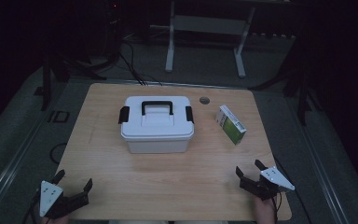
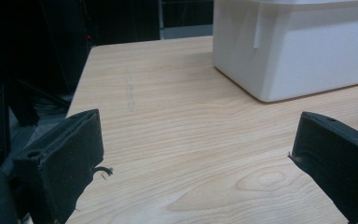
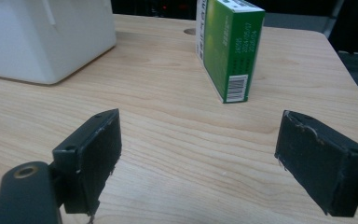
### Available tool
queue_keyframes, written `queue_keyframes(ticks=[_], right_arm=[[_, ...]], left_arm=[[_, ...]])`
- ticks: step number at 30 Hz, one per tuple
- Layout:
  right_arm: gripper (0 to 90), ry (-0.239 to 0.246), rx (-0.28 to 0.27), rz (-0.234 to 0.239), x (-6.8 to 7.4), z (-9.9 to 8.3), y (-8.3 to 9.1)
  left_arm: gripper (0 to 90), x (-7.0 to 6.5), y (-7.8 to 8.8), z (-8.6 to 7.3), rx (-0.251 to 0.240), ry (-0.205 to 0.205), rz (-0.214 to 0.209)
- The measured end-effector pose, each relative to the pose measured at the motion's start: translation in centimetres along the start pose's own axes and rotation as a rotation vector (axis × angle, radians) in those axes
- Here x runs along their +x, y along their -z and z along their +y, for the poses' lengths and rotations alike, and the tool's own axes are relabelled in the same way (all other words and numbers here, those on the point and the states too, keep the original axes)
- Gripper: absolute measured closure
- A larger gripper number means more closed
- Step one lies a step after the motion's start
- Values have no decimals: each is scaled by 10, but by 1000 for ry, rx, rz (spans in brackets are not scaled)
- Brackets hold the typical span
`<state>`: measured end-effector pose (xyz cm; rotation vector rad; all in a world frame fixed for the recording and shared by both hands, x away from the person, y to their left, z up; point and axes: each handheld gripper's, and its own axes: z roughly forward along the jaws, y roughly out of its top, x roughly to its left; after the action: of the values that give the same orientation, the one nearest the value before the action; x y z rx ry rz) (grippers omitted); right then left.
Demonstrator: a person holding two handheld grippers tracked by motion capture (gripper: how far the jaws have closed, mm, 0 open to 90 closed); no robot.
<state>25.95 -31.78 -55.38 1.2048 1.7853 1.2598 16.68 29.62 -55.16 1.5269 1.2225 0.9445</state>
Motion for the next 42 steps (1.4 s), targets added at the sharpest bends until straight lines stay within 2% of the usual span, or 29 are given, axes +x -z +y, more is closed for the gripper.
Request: queue_keyframes(ticks=[3,5,7,9,10,13,15,18,20,21,25,32,35,37,39,42], right_arm=[[140,-1,-9,-4,0,0,1],[139,4,-13,1,0,-1,2],[140,31,1,-7,3,0,1],[139,42,15,-11,4,0,0],[137,53,20,-8,5,0,0],[131,15,46,34,4,1,-2],[121,11,70,12,5,2,-3],[120,-11,83,74,5,4,-3],[120,-18,93,86,8,6,-5],[121,-16,94,112,10,7,-5],[135,28,68,158,21,13,-6],[144,28,61,201,33,28,-24],[189,41,70,239,39,34,-36],[222,52,82,236,43,37,-44],[287,67,90,247,47,41,-53],[362,103,105,234,56,46,-65]], left_arm=[[21,7,-3,0,11,64,-20],[21,12,-7,1,65,117,-62],[21,13,-10,2,75,128,-81],[21,12,-11,3,87,130,-81],[21,11,-12,4,89,133,-100],[21,9,-15,8,84,117,-139],[25,7,-17,12,73,109,-163],[41,6,-22,16,60,126,-192],[41,5,-25,17,62,118,-201],[41,5,-26,18,67,112,-201],[42,5,-33,23,59,113,-220],[58,4,-54,31,43,89,-200],[60,2,-64,35,49,85,-207],[98,1,-71,35,63,87,-216],[123,-2,-81,34,90,93,-234],[166,-8,-96,35,142,76,-259]])
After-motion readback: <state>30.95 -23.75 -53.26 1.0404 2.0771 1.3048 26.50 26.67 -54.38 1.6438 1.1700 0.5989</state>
